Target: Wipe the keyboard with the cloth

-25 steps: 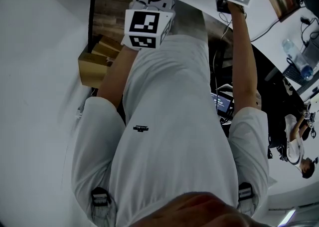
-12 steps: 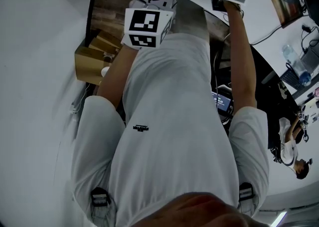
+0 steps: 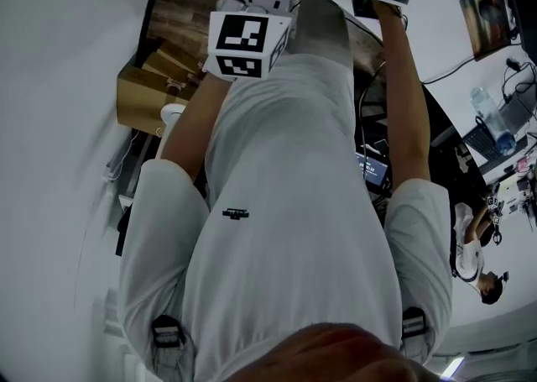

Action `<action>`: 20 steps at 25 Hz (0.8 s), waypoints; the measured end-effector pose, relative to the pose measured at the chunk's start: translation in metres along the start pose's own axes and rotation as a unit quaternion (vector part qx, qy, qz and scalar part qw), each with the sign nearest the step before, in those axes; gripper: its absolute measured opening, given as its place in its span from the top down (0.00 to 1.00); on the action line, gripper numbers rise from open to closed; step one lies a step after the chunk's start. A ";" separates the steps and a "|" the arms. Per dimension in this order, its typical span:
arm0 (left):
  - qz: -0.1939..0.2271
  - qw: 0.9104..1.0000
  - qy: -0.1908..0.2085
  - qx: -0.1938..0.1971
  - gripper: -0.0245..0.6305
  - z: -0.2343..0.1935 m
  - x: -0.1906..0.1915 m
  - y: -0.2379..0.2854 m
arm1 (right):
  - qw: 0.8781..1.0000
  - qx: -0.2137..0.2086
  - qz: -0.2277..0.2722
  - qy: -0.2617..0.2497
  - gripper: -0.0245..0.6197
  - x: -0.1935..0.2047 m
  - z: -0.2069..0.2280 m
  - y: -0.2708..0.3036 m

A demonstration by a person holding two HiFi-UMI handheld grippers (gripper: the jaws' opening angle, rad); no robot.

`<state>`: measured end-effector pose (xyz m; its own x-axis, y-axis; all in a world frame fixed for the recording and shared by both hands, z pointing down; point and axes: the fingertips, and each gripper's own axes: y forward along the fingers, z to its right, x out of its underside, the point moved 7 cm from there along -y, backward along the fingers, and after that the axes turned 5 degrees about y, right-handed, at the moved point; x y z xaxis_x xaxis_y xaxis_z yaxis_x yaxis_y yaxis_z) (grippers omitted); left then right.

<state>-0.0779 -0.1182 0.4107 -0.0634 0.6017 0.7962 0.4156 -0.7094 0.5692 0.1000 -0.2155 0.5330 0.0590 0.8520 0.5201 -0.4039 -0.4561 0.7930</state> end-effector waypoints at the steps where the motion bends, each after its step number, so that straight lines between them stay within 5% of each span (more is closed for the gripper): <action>1: 0.001 1.000 -0.002 -0.003 0.94 -0.003 0.001 -0.002 | 1.000 -0.002 -0.001 -0.003 0.92 -0.001 -0.005 0.002; 20: 0.011 0.997 -0.044 -0.065 0.94 -0.045 0.017 -0.031 | 0.994 -0.076 -0.032 -0.065 0.92 -0.006 -0.085 0.040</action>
<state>-0.1322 -0.1026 0.4161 0.0255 0.6118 0.7906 0.2947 -0.7603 0.5788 0.0056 -0.2175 0.5346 0.2025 0.8337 0.5138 -0.5286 -0.3486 0.7740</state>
